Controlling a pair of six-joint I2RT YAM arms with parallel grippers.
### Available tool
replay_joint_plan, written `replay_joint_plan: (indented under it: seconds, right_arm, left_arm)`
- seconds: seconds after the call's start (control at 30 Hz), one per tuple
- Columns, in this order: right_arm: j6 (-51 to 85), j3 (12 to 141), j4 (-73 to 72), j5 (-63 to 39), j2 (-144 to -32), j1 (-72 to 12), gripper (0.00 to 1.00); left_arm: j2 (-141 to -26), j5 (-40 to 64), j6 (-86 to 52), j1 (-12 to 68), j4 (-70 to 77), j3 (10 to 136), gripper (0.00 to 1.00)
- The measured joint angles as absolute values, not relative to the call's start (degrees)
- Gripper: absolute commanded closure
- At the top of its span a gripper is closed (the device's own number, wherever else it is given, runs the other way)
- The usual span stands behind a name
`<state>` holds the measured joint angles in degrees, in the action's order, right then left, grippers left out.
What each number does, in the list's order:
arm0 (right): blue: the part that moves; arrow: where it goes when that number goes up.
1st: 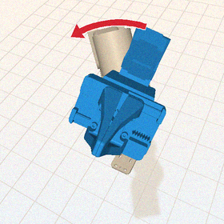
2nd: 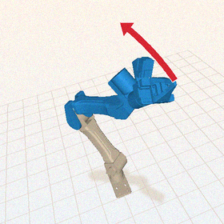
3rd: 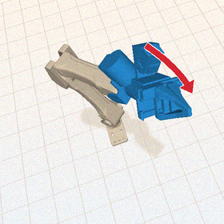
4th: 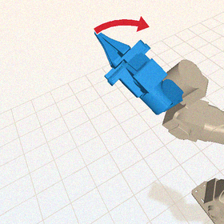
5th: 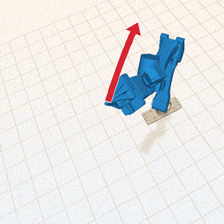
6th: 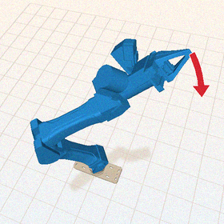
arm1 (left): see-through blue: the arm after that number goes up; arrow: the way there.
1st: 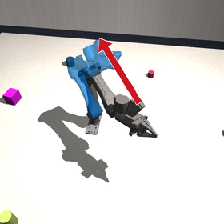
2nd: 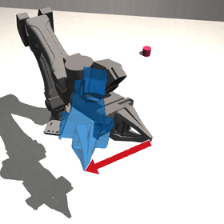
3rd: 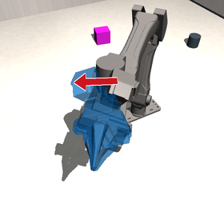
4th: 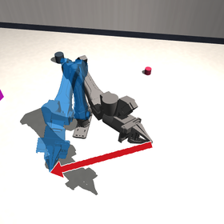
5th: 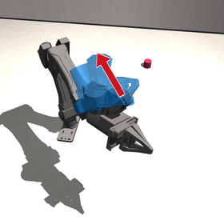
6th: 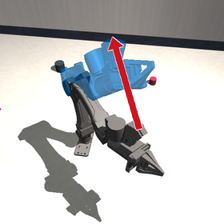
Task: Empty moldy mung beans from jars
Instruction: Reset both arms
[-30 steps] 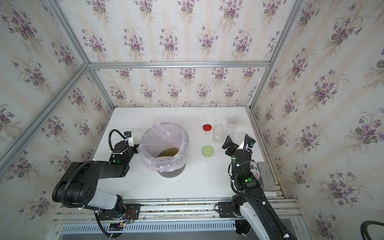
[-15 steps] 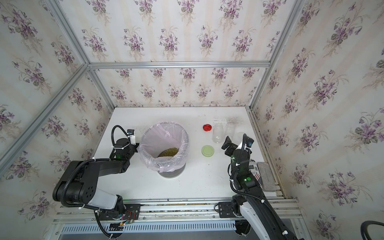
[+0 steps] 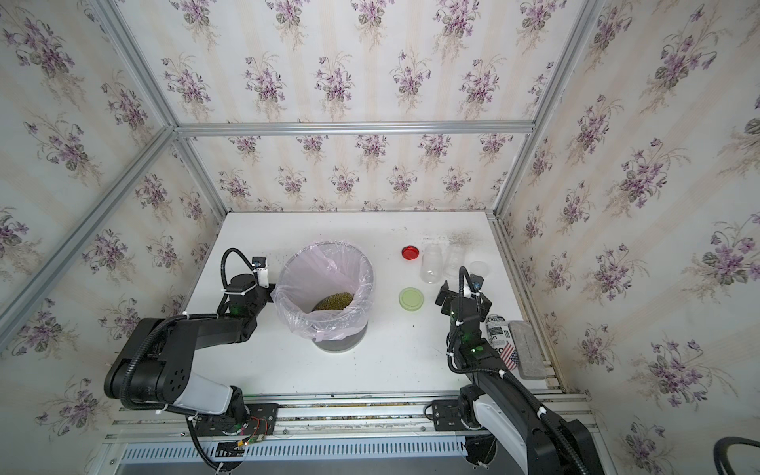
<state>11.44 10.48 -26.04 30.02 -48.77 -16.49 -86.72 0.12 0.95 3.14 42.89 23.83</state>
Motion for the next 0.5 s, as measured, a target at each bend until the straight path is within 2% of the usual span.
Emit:
replay_joint_plan:
  seconds: [0.3, 0.5]
  right_arm:
    - [4.3, 4.8, -39.7, 34.7, -48.2, -16.4, 0.0]
    - [1.9, 1.1, -48.8, 36.6, -51.9, -16.0, 0.0]
  left_arm:
    - [-86.7, 0.1, 1.0, 3.1, 42.9, 23.8, 0.0]
    - [-86.7, 0.1, 0.9, 3.1, 42.9, 23.8, 0.0]
